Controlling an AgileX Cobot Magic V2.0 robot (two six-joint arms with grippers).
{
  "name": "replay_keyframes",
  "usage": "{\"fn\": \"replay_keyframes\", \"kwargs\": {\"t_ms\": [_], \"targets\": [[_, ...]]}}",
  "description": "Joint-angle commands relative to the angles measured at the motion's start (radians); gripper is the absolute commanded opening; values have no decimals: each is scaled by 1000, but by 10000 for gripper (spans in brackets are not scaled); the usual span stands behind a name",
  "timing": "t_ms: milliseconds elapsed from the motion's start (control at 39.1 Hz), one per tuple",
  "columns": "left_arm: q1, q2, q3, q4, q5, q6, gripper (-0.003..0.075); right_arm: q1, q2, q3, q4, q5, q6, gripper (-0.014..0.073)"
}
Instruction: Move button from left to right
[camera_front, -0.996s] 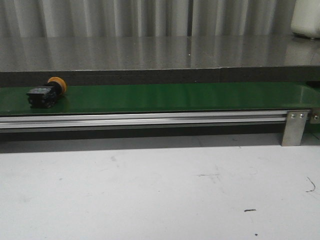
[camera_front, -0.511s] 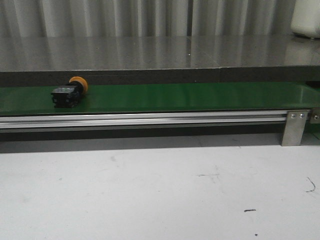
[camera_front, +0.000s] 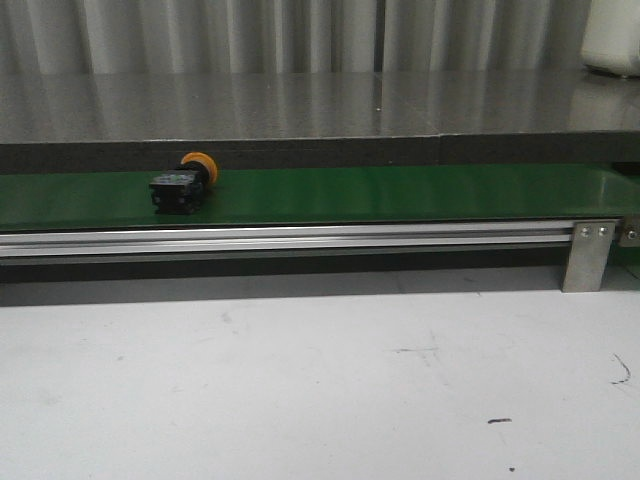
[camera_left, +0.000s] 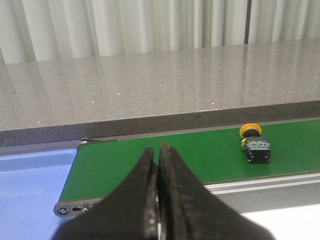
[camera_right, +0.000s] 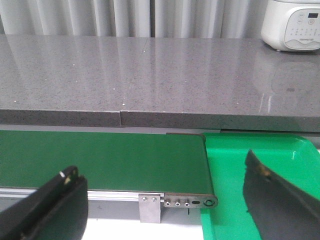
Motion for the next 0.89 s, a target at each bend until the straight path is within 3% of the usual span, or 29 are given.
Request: {"fn": "replay_keyframes", "kwargs": {"t_ms": [0, 869], "targets": [[-5, 11, -25, -13, -89, -12, -21, -3, 14, -38, 1, -80, -3, 643], [-5, 11, -25, -13, -89, -12, -21, -3, 14, -38, 1, -81, -3, 643]]}}
